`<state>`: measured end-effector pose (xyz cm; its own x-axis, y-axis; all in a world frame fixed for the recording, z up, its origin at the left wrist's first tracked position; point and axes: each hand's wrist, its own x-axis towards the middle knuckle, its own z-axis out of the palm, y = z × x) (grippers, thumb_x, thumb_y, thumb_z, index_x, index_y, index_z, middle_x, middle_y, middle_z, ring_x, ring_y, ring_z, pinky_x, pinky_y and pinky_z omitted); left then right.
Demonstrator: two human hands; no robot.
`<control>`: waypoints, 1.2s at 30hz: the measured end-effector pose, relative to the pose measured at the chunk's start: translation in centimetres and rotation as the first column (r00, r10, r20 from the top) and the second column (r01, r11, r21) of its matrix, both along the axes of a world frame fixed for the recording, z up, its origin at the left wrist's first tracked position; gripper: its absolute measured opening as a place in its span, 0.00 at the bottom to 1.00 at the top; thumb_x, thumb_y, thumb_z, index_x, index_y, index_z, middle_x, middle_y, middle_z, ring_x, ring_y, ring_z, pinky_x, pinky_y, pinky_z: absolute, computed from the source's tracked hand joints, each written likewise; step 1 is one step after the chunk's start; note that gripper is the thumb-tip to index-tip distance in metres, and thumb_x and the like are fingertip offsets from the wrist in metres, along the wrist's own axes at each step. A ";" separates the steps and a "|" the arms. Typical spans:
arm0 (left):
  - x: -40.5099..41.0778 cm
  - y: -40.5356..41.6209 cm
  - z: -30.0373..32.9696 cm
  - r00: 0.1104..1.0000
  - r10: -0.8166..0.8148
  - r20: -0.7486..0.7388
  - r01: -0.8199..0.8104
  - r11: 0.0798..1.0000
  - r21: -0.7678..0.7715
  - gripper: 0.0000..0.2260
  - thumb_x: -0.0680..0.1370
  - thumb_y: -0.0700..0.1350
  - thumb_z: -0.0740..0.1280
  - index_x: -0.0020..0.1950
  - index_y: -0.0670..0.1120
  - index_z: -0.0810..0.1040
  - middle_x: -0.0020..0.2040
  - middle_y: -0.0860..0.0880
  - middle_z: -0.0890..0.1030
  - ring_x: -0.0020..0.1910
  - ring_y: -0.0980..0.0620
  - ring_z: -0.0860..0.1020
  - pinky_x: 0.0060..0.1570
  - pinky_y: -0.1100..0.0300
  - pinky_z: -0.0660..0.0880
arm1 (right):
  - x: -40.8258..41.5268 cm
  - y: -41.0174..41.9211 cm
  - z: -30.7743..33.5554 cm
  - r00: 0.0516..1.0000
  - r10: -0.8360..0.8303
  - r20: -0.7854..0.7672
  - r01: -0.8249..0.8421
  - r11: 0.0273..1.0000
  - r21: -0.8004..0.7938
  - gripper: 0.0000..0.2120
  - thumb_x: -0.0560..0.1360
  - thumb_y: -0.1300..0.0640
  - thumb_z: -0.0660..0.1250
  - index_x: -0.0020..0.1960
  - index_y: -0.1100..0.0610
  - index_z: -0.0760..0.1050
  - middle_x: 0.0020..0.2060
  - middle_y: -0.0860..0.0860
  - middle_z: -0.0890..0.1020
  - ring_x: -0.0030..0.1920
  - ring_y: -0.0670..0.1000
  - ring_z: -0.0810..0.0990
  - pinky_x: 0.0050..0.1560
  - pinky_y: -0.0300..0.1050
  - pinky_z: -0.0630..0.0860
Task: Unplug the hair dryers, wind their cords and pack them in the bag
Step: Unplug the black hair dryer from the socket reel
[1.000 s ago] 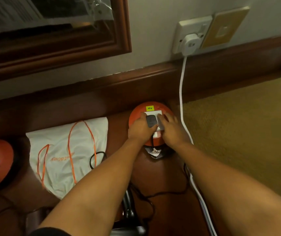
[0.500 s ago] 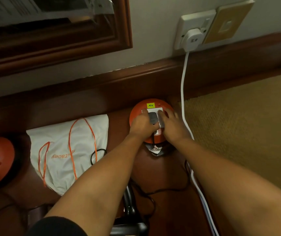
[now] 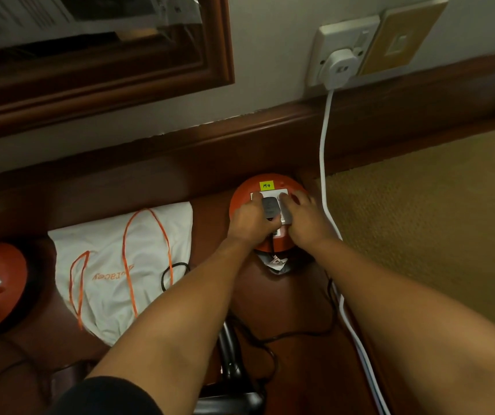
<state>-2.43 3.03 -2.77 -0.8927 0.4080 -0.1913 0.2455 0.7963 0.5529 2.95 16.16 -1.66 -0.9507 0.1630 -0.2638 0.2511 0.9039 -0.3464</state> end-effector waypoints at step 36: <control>-1.1 -5.6 -0.4 0.973 -0.193 0.124 0.222 0.928 -0.301 0.32 0.80 0.58 0.57 0.79 0.51 0.45 0.80 0.48 0.47 0.78 0.44 0.46 0.73 0.42 0.51 | -2.3 -3.7 4.7 0.919 -0.385 -0.085 0.334 0.875 -0.351 0.15 0.69 0.52 0.70 0.52 0.58 0.72 0.46 0.54 0.78 0.47 0.55 0.78 0.43 0.48 0.76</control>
<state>-3.57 -2.59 -3.21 -0.7677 0.4892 -0.4140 0.3842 0.8684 0.3136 0.70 12.44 3.02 -0.8746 0.4308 -0.2225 0.4600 0.5923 -0.6615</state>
